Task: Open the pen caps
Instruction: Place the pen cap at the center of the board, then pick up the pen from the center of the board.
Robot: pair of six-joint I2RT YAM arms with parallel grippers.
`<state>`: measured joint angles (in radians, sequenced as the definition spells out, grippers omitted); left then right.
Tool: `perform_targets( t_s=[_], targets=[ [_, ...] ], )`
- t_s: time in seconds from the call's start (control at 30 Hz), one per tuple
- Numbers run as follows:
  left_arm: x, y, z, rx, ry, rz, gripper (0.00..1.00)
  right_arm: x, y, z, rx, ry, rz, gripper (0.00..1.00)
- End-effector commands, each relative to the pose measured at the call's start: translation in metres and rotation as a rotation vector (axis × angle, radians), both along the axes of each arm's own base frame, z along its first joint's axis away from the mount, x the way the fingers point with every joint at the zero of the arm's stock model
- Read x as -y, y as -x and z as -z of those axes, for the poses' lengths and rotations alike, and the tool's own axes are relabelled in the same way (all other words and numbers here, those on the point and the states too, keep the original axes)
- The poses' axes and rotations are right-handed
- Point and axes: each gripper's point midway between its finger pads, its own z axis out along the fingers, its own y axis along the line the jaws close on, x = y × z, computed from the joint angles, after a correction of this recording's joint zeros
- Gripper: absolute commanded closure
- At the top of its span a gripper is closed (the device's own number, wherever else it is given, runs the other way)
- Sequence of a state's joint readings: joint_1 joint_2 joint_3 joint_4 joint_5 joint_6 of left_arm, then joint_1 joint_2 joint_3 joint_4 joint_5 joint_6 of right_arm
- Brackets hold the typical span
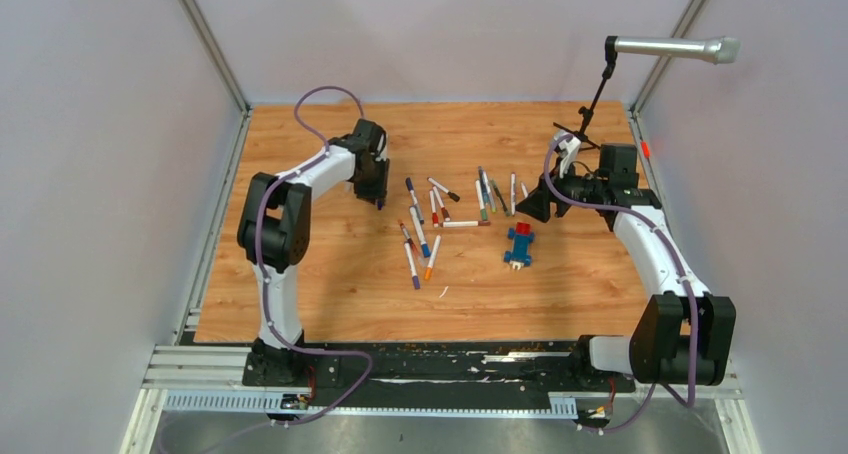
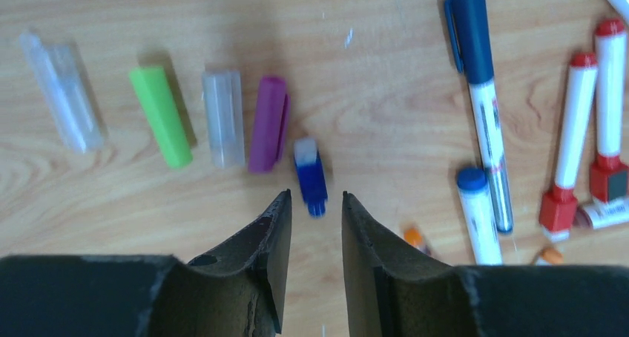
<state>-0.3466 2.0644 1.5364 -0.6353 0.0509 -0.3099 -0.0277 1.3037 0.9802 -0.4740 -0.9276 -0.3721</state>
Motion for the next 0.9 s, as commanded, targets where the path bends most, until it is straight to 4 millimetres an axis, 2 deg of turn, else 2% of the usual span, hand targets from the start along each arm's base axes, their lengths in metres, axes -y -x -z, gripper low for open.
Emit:
perform_targets(
  t_s=[0.0,0.07,0.23,0.37,0.47,0.57,0.63,0.73,0.87],
  targets=[
    [0.003,0.006,-0.067,0.154,0.065,0.026,0.62,-0.001,0.002,-0.009,0.062,-0.018,-0.036,0.43],
    [0.002,0.015,-0.088,0.212,0.098,0.024,0.62,-0.001,0.003,-0.009,0.065,-0.02,-0.039,0.43],
    [-0.004,0.045,-0.121,0.339,0.182,0.012,0.61,0.001,0.003,-0.008,0.069,-0.018,-0.036,0.43],
    [-0.023,0.069,-0.14,0.442,0.195,-0.058,0.54,0.003,0.006,-0.005,0.071,-0.022,-0.038,0.43],
    [-0.036,0.085,-0.159,0.543,0.218,-0.116,0.47,0.002,0.009,-0.007,0.091,-0.025,-0.047,0.43],
    [-0.053,0.098,-0.175,0.656,0.239,-0.189,0.26,0.002,0.012,-0.006,0.111,-0.03,-0.055,0.43],
    [-0.065,0.107,-0.178,0.719,0.258,-0.263,0.03,0.002,0.015,-0.005,0.126,-0.032,-0.059,0.43],
    [-0.077,0.122,-0.174,0.767,0.32,-0.361,0.0,0.002,0.018,-0.005,0.15,-0.039,-0.067,0.43],
    [-0.06,0.142,-0.165,0.738,0.446,-0.309,0.0,0.003,0.025,-0.003,0.191,-0.052,-0.082,0.42]
  ],
)
